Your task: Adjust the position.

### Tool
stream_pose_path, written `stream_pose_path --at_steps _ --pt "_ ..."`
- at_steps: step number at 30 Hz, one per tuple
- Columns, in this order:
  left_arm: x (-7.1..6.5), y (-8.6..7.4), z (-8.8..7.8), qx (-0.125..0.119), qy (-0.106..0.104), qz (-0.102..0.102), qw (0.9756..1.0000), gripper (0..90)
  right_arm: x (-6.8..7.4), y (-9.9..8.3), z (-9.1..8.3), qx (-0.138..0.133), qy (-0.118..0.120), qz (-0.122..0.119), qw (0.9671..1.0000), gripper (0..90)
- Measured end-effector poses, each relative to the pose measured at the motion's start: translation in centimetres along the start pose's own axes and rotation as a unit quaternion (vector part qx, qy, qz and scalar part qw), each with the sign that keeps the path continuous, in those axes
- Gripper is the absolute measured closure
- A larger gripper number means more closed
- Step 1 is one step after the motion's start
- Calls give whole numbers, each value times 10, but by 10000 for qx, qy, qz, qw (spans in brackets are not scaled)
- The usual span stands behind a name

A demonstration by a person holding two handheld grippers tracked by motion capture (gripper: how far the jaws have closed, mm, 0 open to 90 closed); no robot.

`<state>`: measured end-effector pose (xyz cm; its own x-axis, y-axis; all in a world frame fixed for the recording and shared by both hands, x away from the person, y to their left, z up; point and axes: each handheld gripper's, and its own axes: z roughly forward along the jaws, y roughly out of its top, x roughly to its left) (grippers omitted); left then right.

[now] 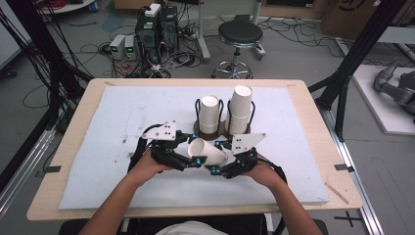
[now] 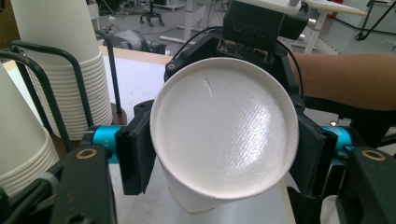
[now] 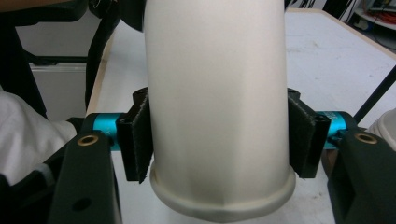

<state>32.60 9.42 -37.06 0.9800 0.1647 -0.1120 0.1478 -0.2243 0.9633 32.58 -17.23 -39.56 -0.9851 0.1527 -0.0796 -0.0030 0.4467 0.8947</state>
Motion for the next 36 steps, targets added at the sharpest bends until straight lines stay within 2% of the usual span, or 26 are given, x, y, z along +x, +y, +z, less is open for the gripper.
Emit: stream_pose_path --at_steps 3,4,5,6,10,13,17,19,22,25,27,31,36 --pt "2 0 -1 -12 -1 -59 10000 348 -2 -1 1 35 67 193 9998 313" --pt "2 0 -1 -34 18 -64 10000 349 -2 -1 0 -114 0 362 9993 229" --pt "3 0 -2 -81 51 -69 9999 349 -2 -1 0 -114 0 362 9993 229" --pt "4 0 -4 -150 54 -87 9998 350 -2 -1 -1 -217 -54 474 9986 185" --pt "6 0 -9 -476 48 -247 9986 354 -6 -2 -7 -599 -133 814 9948 185" --pt "6 -1 -8 -579 -27 -330 9978 354 -5 -2 -7 -618 -114 803 9948 186" --pt "5 -1 -6 -533 -72 -297 9981 354 -4 -3 -5 -628 -99 686 9956 193" --pt "5 -2 -5 -521 -58 -307 9982 353 -3 -3 -4 -576 -13 634 9963 261" --pt "6 -3 -5 -566 -43 -403 9976 338 -3 -3 -4 -476 -32 522 9975 291" --pt "6 -3 -5 -502 77 -323 9982 329 -4 -3 -5 -454 -57 498 9977 300" --pt "5 -3 -5 -454 181 -296 9984 254 -4 -3 -7 -451 -58 476 9978 316" --pt "6 -2 -8 -493 198 -272 9982 253 -5 -3 -9 -422 -81 477 9979 325" --pt "6 -2 -8 -479 138 -292 9983 253 -5 -5 -7 -320 21 448 9985 341"
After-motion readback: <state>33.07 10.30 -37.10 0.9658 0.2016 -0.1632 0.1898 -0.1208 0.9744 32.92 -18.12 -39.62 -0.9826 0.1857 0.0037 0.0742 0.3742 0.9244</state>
